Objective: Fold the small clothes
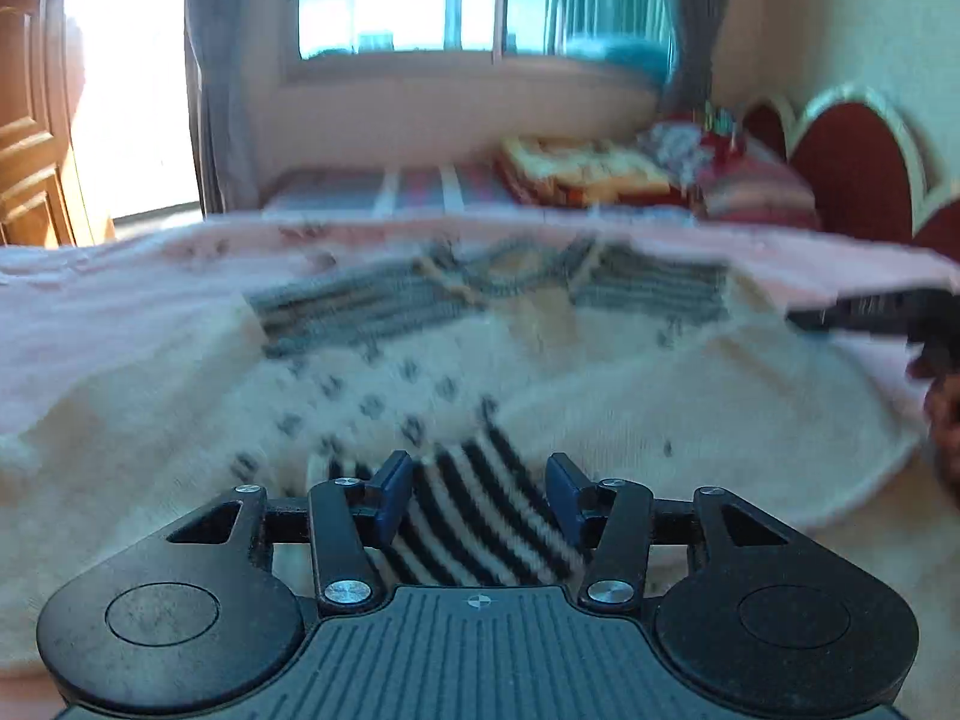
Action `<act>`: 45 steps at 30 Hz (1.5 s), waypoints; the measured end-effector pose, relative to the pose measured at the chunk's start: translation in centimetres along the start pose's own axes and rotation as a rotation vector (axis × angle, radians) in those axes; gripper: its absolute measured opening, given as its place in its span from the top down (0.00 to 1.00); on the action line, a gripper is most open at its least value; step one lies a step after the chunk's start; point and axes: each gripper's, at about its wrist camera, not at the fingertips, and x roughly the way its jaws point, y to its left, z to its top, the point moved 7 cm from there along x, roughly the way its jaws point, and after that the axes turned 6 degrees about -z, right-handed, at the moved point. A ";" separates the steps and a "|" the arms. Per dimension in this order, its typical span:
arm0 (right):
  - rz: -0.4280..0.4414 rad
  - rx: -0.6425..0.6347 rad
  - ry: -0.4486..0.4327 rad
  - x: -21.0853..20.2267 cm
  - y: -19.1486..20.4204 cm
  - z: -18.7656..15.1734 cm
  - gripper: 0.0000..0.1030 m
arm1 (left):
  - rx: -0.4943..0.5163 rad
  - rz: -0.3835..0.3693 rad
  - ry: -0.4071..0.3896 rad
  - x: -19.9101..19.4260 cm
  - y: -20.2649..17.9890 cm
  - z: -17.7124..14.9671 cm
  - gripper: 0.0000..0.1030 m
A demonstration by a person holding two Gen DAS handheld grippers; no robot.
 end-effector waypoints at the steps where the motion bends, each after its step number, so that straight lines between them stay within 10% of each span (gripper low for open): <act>1: -0.011 -0.005 0.015 -0.1 0.2 0.1 0.91 | 0.020 0.017 -0.042 -0.1 -0.4 -0.2 0.42; 18: 0.032 -0.077 -0.048 -8.9 4.4 -3.9 0.73 | -0.145 0.071 -0.135 -7.4 2.9 -2.3 0.31; 27: 0.110 -0.038 0.034 -13.3 7.8 -8.3 0.72 | -0.543 0.273 -0.148 -17.8 18.4 -11.4 0.31; 35: 0.098 -0.061 0.038 -14.5 13.1 -8.6 0.71 | -0.967 0.199 -0.281 -17.8 29.1 -15.8 0.44; 45: 0.089 -0.058 0.047 -13.5 19.0 -7.9 0.71 | -1.173 0.187 -0.447 -16.8 35.1 -18.0 0.62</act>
